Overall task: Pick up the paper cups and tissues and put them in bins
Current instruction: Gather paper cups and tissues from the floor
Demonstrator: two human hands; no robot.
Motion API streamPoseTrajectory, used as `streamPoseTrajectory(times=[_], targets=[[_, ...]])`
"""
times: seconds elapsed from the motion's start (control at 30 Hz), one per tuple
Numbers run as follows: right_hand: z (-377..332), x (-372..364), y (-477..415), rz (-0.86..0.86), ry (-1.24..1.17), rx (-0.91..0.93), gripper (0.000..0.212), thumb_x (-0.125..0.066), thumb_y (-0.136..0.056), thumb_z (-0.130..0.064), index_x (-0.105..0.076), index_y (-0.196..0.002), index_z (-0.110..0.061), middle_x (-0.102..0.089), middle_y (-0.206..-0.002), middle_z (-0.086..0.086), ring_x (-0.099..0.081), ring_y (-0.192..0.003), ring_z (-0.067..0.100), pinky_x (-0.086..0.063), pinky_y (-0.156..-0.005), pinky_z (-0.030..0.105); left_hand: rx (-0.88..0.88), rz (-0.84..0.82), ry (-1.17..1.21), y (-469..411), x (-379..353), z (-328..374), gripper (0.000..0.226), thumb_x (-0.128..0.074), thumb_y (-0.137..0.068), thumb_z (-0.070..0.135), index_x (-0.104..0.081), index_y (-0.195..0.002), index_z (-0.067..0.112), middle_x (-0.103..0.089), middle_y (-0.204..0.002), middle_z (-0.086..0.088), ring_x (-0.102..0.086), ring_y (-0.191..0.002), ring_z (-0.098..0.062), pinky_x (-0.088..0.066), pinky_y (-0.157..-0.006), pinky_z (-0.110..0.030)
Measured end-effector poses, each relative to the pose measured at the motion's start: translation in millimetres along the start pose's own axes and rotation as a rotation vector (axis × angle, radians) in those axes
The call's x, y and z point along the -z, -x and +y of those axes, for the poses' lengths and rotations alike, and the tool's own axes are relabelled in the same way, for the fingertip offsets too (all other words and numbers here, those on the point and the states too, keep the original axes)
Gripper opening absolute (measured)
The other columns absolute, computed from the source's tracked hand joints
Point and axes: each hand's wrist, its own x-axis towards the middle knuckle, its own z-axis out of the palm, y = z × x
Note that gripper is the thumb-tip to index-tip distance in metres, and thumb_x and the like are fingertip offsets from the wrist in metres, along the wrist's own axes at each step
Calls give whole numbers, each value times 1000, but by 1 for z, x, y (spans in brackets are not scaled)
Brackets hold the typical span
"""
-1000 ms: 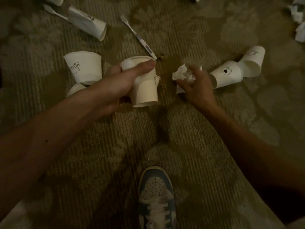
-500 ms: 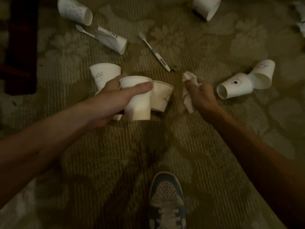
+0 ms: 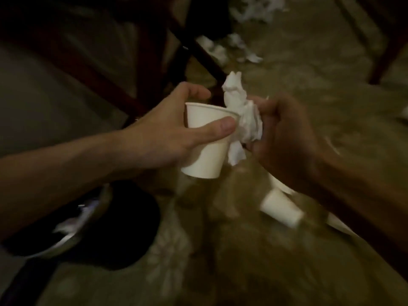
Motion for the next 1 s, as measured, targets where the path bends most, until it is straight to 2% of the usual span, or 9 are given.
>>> streamPoseTrajectory(times=[0.13, 0.23, 0.33, 0.43, 0.5, 0.63, 0.77, 0.87, 1.0], targets=[[32, -99, -36, -188, 314, 69, 27, -48, -79, -39, -71, -89, -49, -71, -97, -21, -66, -98, 4, -52, -93, 37, 63, 138, 22, 55, 94, -41, 77, -70, -61, 68, -46, -125, 33, -68, -99, 11, -68, -86, -1, -53, -64, -16], [65, -156, -46, -302, 607, 171, 38, -48, -91, -52, -40, -128, -51, -57, -103, -35, -58, -95, -17, -54, -74, 14, 111, 251, 55, 97, 134, -80, 67, -62, -66, 65, -49, -122, 30, -66, -95, 13, -66, -85, 1, -52, -65, -16], [104, -184, -55, -349, 779, 171, 31, -54, -95, -44, -32, -117, -45, -59, -96, -22, -59, -85, -15, -49, -58, 9, 170, 311, 113, 126, 145, -129, 54, -62, -79, 55, -49, -123, 27, -67, -95, 9, -66, -83, 0, -52, -65, -17], [137, -189, -62, -435, 1054, 83, 28, -58, -90, -53, -35, -105, -45, -58, -105, -16, -59, -94, 0, -50, -77, 25, 272, 302, 168, 142, 137, -177, 52, -60, -75, 47, -49, -123, 29, -68, -102, 0, -68, -85, -4, -55, -68, -22], [153, -186, -66, -475, 1342, 123, 33, -58, -86, -59, -35, -103, -43, -52, -116, -13, -47, -118, 10, -34, -99, 40, 324, 260, 168, 146, 128, -203, 54, -59, -75, 50, -49, -124, 30, -66, -109, 1, -67, -92, -5, -55, -72, -23], [168, -189, -72, -537, 1626, 212, 38, -57, -86, -60, -55, -111, -31, -53, -131, -3, -17, -142, 16, -14, -108, 54, 341, 177, 37, 144, 114, -236, 49, -57, -79, 56, -54, -120, 31, -66, -108, 8, -64, -97, -4, -54, -82, -27], [168, -179, -73, -630, 1671, 252, 46, -46, -89, -64, -68, -107, -28, -58, -130, -8, -11, -145, 14, -15, -112, 54, 335, 102, -103, 143, 114, -242, 44, -55, -79, 65, -60, -111, 36, -68, -97, 11, -64, -89, -2, -54, -79, -30], [162, -168, -65, -630, 1442, 231, 55, -51, -91, -59, -59, -131, -23, -44, -149, -8, -9, -146, 6, -17, -118, 37, 377, 131, -211, 143, 123, -240, 50, -56, -76, 68, -57, -114, 36, -65, -104, 8, -63, -87, -3, -56, -81, -34], [141, -146, -42, -496, 1316, 289, 43, -54, -87, -55, -62, -121, -29, -55, -130, -15, -40, -124, 0, -31, -91, 6, 354, 261, -271, 137, 130, -222, 23, -67, -87, 44, -61, -103, 30, -64, -101, 13, -64, -83, 0, -53, -67, -15]])
